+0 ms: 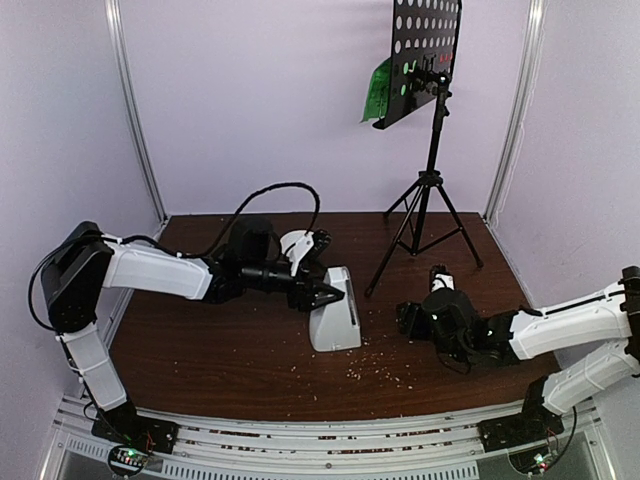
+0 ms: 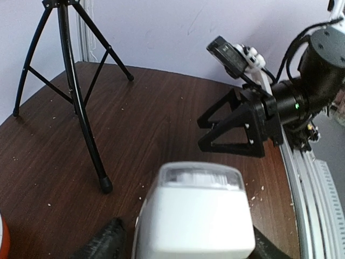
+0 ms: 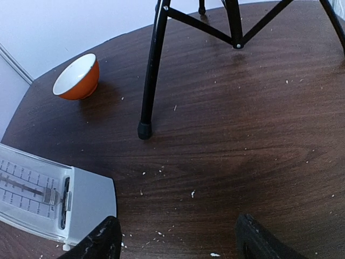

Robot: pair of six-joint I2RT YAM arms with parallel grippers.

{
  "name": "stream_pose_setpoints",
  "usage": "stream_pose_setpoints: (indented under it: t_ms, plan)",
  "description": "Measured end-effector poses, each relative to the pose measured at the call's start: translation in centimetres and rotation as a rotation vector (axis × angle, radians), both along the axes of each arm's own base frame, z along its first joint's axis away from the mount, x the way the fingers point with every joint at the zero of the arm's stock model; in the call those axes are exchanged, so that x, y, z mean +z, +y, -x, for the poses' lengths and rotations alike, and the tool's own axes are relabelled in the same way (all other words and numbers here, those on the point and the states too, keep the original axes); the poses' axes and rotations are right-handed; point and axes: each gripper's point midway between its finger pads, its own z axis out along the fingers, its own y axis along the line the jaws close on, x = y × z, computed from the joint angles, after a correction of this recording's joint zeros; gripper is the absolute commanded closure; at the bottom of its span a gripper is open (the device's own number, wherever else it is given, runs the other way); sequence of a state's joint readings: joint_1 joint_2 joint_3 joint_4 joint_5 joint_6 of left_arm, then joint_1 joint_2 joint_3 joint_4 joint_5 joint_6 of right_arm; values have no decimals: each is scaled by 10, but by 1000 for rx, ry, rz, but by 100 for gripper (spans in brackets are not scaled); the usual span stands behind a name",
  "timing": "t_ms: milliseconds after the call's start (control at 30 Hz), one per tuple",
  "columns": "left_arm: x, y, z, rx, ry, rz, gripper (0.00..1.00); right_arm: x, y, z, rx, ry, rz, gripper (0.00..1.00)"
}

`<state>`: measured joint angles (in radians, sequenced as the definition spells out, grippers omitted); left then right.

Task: Pack up the instrument practice props

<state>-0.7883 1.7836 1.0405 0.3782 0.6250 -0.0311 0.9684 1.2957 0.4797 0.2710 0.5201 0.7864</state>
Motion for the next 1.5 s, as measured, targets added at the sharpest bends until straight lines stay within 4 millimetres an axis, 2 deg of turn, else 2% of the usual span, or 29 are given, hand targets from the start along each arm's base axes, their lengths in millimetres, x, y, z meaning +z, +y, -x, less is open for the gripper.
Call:
stream_pose_setpoints:
  t_ms: [133,200,533,700,800,867,1067,1167,1233,1300,1500]
  plan:
    - [-12,12,7,22,21,-28,15,-5,4,-8,29,26,-40,31]
    - [-11,21,12,45,14,-24,14,-9,10,-12,50,39,-46,32]
    - [46,53,18,189,-50,111,12,-42,57,-31,176,114,4,36]
    - [52,66,14,270,-25,126,11,-50,76,-33,233,127,28,36]
    - [53,74,14,310,2,133,11,-53,89,-27,273,131,32,36]
    - [56,77,14,331,18,138,11,-53,104,-22,309,129,33,36]
    - [62,86,14,383,64,143,11,-53,176,-1,462,122,1,36]
    - [60,93,13,422,88,123,11,-47,201,8,517,110,-28,31]
    - [58,100,12,461,105,102,10,-42,207,11,530,99,-41,27]
    - [56,111,10,515,116,76,9,-40,204,8,515,88,-35,25]
    - [48,141,6,677,127,-16,7,-34,171,5,425,57,25,18]
